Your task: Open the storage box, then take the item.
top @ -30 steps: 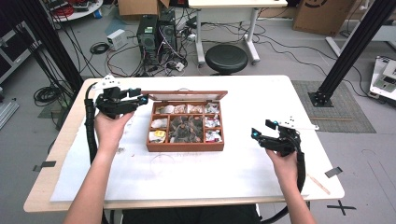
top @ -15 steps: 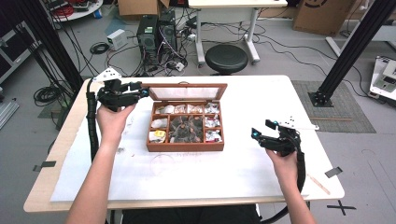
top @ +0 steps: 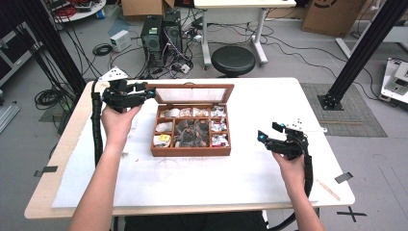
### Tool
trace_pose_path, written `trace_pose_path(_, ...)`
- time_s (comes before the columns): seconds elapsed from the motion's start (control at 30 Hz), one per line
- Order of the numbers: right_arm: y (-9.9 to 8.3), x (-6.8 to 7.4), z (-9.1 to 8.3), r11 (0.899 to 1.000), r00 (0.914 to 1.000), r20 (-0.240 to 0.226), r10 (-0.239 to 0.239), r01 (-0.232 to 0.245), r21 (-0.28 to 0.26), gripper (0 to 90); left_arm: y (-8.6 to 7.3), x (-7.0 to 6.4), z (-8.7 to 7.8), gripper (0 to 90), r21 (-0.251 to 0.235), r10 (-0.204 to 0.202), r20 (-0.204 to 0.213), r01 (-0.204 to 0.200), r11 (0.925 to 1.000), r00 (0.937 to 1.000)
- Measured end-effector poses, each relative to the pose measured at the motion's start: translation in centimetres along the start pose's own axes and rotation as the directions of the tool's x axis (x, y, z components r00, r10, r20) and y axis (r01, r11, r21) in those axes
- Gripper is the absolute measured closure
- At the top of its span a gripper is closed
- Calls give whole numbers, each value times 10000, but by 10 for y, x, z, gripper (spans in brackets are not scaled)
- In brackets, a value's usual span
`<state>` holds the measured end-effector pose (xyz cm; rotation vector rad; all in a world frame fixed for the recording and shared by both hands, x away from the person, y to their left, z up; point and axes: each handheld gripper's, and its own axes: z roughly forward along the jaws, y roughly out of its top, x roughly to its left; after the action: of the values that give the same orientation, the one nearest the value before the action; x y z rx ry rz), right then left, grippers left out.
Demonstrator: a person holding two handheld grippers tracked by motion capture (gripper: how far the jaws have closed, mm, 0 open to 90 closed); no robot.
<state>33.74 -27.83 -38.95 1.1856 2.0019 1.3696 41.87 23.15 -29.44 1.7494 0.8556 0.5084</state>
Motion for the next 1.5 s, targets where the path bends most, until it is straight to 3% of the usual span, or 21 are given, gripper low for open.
trace_pose_path(0.13, 1, 1, -1, 10000, 10000, -35, -44, 44, -59, 281, 0, 0, -1, 528, 65, 28, 9, -28, 10000, 10000)
trace_pose_path(0.33, 5, 8, 4, 9995, 9985, -510, 201, -214, -247, 282, 0, 0, 0, 528, 17, -42, -11, 42, 10000, 10000)
trace_pose_path(0.73, 14, 22, 25, 9998, 9926, -1202, 187, -173, 124, 316, 0, 0, 1, 524, -31, -201, 3, 201, 9998, 9998)
trace_pose_path(0.97, 24, 39, 52, 9989, 9833, -1810, 172, -91, 450, 395, -1, 0, 1, 523, -8, -198, 1, 198, 9998, 9998)
trace_pose_path(1.3, 36, 68, 85, 9947, 9732, -2290, -206, 430, 931, 443, -1, 1, 2, 523, 67, -193, -67, 193, 9998, 9998)
trace_pose_path(1.5, 40, 77, 97, 9921, 9691, -2448, -311, 597, 1105, 461, -1, 1, 3, 524, 77, -222, -86, 223, 9997, 9997)
